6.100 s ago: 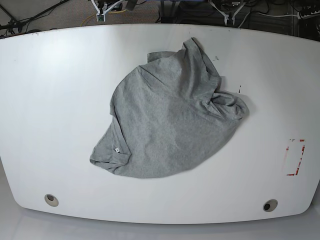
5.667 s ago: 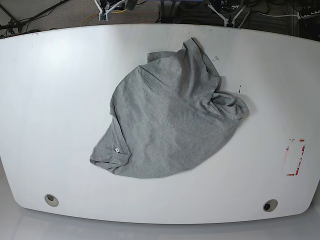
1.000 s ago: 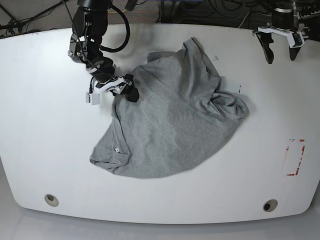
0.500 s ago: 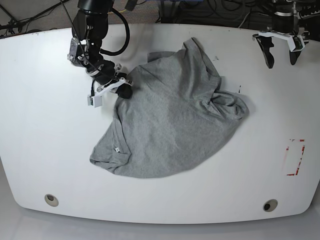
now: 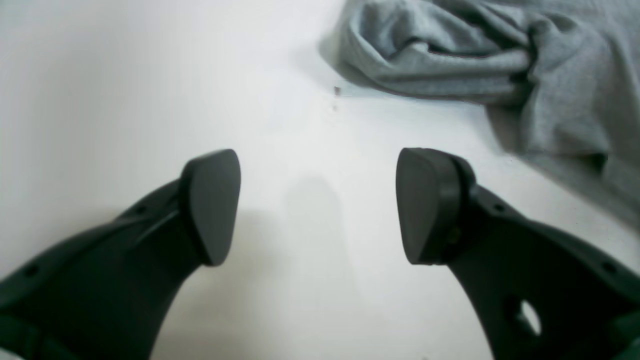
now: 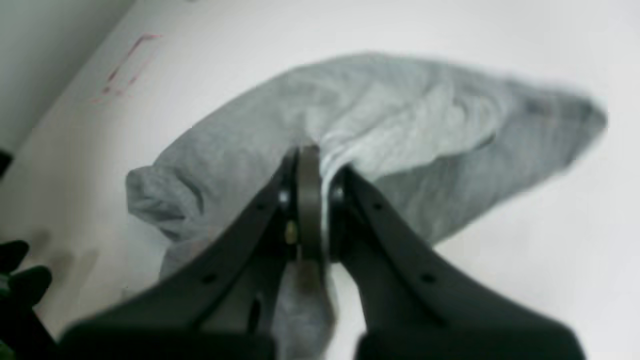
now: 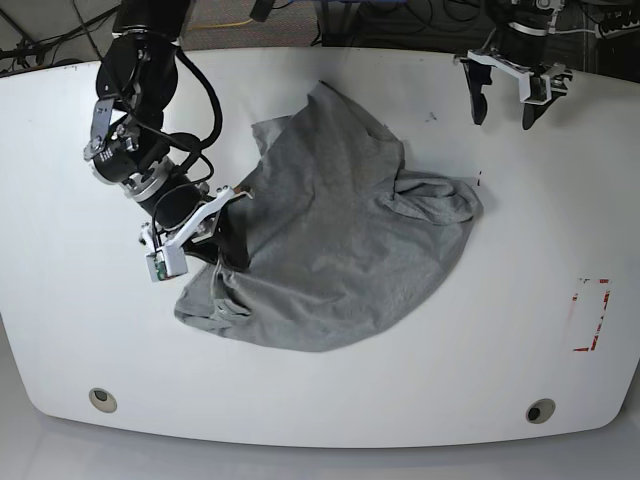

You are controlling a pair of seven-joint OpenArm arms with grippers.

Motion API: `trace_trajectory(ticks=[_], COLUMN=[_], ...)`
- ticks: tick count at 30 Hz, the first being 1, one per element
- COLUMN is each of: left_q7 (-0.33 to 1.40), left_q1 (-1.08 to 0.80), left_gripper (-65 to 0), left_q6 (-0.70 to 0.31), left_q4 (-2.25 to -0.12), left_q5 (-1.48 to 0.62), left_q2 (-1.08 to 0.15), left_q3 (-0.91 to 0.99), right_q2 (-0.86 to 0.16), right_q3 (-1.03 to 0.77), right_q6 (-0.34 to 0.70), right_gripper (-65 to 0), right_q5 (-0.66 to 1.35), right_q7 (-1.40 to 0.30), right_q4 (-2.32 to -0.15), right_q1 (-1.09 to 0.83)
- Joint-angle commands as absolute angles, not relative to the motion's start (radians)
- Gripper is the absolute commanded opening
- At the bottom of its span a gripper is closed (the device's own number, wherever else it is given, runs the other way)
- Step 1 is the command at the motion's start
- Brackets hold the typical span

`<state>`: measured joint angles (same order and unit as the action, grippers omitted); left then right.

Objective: Fold the T-shirt properly
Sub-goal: 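Reach the left gripper to the shirt and grasp another edge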

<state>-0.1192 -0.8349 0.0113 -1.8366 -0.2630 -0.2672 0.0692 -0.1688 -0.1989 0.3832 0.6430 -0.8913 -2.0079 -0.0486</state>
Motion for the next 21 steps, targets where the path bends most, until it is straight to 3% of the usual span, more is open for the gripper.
trace_trajectory(ticks=[1, 11, 21], left_q7=[-0.148, -0.148, -0.148], left_q1=[-0.816, -0.722, -0.575], left_gripper=[-19.9, -19.9, -19.9], left_q6=[0.012, 0.012, 0.013], left_q4=[-1.851, -1.747, -1.65], left_q5=[-0.254, -0.249, -0.251], left_q2=[-0.272, -0.271, -0.229], left_q3=[0.05, -0.077, -0.216], right_q2=[-0.213, -0.321, -0.364], right_q3=[-0.188, -0.156, -0.051], right_q6=[0.381, 0.433, 0.437], right_gripper=[-65.0, -65.0, -65.0], right_q5=[0.653, 0.642, 0.552], right_q7=[-0.865, -0.865, -0.863], right_q4=[-2.032, -2.026, -2.026], right_q1=[0.002, 0.226, 0.364])
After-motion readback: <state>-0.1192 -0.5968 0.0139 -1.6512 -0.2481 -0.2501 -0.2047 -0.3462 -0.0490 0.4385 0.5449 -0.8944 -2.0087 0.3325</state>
